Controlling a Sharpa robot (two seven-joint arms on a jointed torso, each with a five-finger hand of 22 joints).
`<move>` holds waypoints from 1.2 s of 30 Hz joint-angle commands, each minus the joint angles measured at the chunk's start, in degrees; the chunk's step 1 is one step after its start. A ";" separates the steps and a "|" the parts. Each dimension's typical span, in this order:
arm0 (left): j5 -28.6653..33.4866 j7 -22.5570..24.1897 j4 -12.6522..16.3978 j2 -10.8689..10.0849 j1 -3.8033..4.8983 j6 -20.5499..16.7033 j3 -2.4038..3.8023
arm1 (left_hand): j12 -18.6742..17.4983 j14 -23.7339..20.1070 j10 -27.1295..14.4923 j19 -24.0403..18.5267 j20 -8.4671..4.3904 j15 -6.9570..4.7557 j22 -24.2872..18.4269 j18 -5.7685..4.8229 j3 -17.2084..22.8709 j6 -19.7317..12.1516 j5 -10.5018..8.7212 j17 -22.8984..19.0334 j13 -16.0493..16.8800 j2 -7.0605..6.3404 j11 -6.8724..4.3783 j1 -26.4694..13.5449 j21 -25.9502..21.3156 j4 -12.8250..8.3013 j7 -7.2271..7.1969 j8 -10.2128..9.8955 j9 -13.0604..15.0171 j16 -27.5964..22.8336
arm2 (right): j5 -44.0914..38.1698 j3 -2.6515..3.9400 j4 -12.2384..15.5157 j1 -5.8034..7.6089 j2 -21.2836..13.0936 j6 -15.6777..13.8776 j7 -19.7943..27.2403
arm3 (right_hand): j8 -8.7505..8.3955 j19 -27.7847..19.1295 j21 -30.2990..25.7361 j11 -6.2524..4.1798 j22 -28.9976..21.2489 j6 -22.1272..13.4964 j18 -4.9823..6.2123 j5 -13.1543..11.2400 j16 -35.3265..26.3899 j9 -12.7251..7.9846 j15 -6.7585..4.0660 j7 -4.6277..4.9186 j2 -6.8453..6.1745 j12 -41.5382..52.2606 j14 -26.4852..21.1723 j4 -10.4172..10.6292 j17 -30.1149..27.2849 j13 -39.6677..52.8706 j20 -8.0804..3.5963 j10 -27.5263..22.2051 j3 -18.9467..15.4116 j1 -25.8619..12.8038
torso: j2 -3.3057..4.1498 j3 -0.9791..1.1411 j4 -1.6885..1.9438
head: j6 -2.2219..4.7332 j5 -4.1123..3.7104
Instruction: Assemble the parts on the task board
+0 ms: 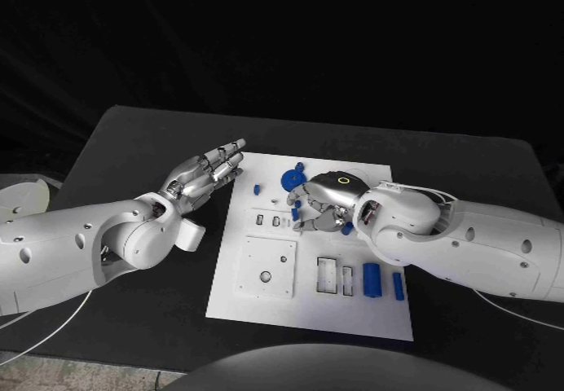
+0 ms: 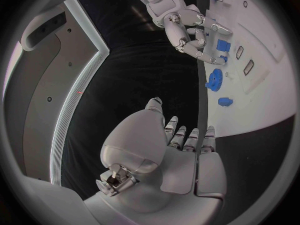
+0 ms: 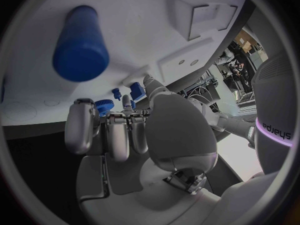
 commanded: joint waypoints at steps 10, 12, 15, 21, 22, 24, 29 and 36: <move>-0.05 1.47 0.45 -0.18 0.02 0.13 0.01 | 0.17 -0.05 0.37 0.06 0.35 0.68 0.09 0.56 0.51 0.48 0.46 -0.05 0.13 -0.55 0.30 1.32 0.44 -0.85 0.36 0.35 0.12 -0.21 | 1.38 0.12 2.43 0.21 -2.19 -10.35 5.18 | -1.11 -0.01 0.24 -0.37 7.17 0.68 0.17 -2.96 0.04 -1.35 -0.23 -0.54 -1.66 0.22 5.38 3.13 13.59 15.08 -0.31 6.01 -2.10 0.02 | 0.05 0.02 0.06 | -0.10 0.63; -0.42 1.78 0.84 -0.41 0.03 -1.06 0.01 | 0.21 -0.05 0.60 0.16 0.54 0.79 0.14 0.55 0.80 0.86 0.50 -0.05 0.18 -1.33 0.59 2.77 0.52 -2.44 0.61 0.51 0.16 -0.21 | 2.70 0.20 3.19 0.78 -2.96 -11.93 5.70 | -1.24 0.02 0.24 -0.43 7.21 0.73 0.17 -3.01 0.08 -1.49 -0.24 -0.56 -1.84 0.22 5.39 3.74 13.62 15.08 -0.37 6.01 -2.33 -0.02 | 0.01 0.04 0.00 | 0.01 0.62; -1.91 2.19 2.78 -1.93 0.08 -4.12 0.04 | 0.35 -0.02 1.23 0.85 1.29 1.43 0.44 0.61 0.89 1.81 0.19 -0.04 0.31 -2.92 1.57 4.30 1.03 -4.74 1.52 0.87 0.27 -0.19 | 4.67 0.29 4.64 2.31 -4.46 -13.99 6.03 | -1.49 0.05 0.22 -0.47 7.28 0.81 0.16 -3.15 0.04 -1.77 -0.30 -0.57 -2.37 0.22 5.39 5.14 13.60 15.08 -0.45 6.01 -2.98 -0.24 | 0.15 0.04 -0.36 | 0.31 0.95; -8.08 2.30 6.06 -4.55 1.77 -11.04 0.64 | 2.03 4.79 9.66 4.11 2.48 2.66 1.58 0.57 -0.31 3.47 -4.68 1.40 2.50 -4.73 4.05 4.01 3.40 -4.78 2.54 1.43 0.40 1.75 | 7.84 0.36 7.17 5.83 -8.93 -14.51 5.62 | -1.64 0.07 0.23 -0.44 7.39 1.23 0.13 -3.13 -0.21 -2.04 -0.29 -0.50 -2.55 0.22 5.32 6.62 13.41 15.08 -0.48 6.01 -3.92 -0.34 | -0.75 0.47 -0.32 | 0.48 1.66; -9.27 2.09 6.30 -4.72 2.41 -12.36 0.59 | 2.95 7.53 13.58 5.30 2.49 2.38 1.93 0.62 -0.52 3.90 -5.55 2.15 3.76 -4.90 4.60 3.97 4.19 -4.50 2.60 1.55 0.46 2.78 | 8.57 0.36 7.41 6.34 -9.70 -14.33 5.56 | -1.65 0.08 0.24 -0.43 7.41 1.25 0.12 -3.12 -0.21 -2.06 -0.28 -0.49 -2.48 0.22 5.32 6.65 13.41 15.08 -0.48 6.01 -3.95 -0.35 | -0.93 0.57 -0.33 | 0.63 1.83; -11.21 1.35 6.71 -4.95 3.63 -14.86 0.43 | 4.60 14.11 21.18 8.15 2.49 2.14 2.67 0.60 -0.99 4.43 -7.49 4.06 6.92 -5.15 5.48 3.84 5.96 -3.65 2.81 1.64 0.52 5.03 | 9.65 0.35 7.67 7.06 -11.07 -13.90 5.43 | -1.65 0.11 0.32 -0.37 7.47 1.39 0.09 -3.10 -0.15 -2.10 -0.24 -0.40 -2.14 0.22 5.33 6.69 13.46 15.08 -0.46 6.01 -4.02 -0.31 | -1.65 0.95 -0.46 | 0.62 2.03; -16.52 -3.12 7.60 -5.25 5.51 -19.73 0.25 | 10.81 36.82 35.57 31.52 1.46 3.13 8.35 -0.14 -1.68 8.55 -8.87 13.08 17.83 -5.53 9.51 5.25 19.64 -1.73 3.27 2.53 1.06 14.10 | 11.50 0.10 7.09 7.71 -12.67 -12.62 5.49 | -1.52 0.21 0.56 -0.19 7.66 2.03 0.02 -3.02 0.10 -2.18 -0.09 -0.16 -1.09 0.22 5.39 6.60 13.65 15.08 -0.37 6.01 -3.90 0.15 | -2.65 1.84 -1.27 | 0.64 2.79; -31.86 -20.95 8.04 -4.19 6.48 -18.88 0.18 | 37.65 53.74 45.87 50.50 -2.32 -1.91 15.92 -0.22 0.15 25.48 -6.40 29.56 42.67 -6.38 6.02 8.52 34.49 -3.25 7.05 8.86 4.28 42.96 | 12.91 -0.55 6.00 7.44 -13.42 -9.38 5.05 | -0.65 -0.01 0.04 0.35 7.64 4.76 0.09 -2.79 -0.41 -2.14 0.37 0.45 0.34 0.22 5.24 6.43 13.27 15.08 0.02 6.01 -3.78 1.12 | -3.84 2.97 -2.53 | 1.12 4.32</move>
